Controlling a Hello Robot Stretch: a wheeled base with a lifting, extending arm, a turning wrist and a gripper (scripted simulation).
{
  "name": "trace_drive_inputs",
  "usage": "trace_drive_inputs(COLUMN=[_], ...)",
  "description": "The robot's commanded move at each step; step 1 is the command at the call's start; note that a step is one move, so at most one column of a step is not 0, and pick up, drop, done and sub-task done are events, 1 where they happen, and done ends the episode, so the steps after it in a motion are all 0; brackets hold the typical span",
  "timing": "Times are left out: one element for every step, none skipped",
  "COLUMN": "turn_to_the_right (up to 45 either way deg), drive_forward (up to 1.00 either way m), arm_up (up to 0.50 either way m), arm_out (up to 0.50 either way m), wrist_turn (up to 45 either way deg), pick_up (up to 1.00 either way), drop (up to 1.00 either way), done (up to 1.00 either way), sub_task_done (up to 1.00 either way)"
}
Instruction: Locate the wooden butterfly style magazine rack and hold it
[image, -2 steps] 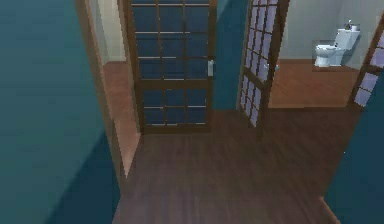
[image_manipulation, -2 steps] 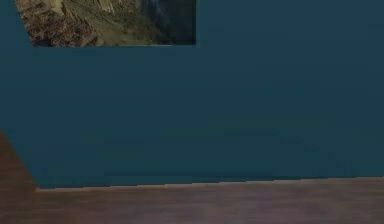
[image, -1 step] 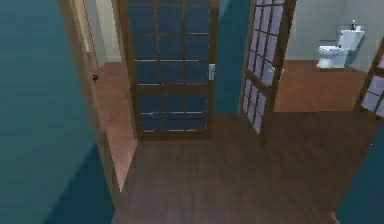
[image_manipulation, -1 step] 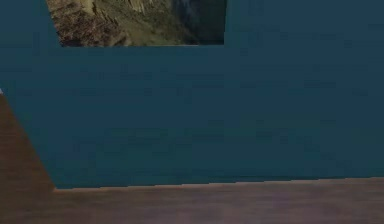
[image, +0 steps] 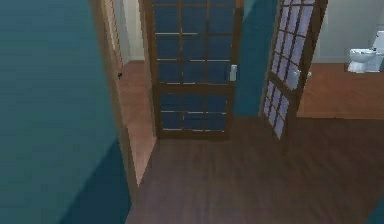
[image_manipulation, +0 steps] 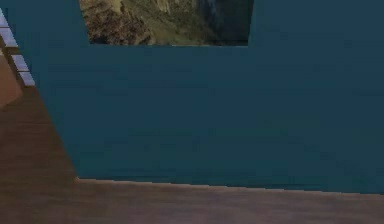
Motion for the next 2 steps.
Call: trace_drive_inputs(turn_to_the_right=[0.0, -6.0], drive_forward=[1.0, 0.0], arm_up=[0.0, 0.0], arm_out=[0.0, 0.0], wrist_turn=[0.0, 0.0], pick_up=[0.0, 0.0], drop=[0.0, 0.0], done=[0.0, 0.0], sub_task_done=[0.0, 0.0])
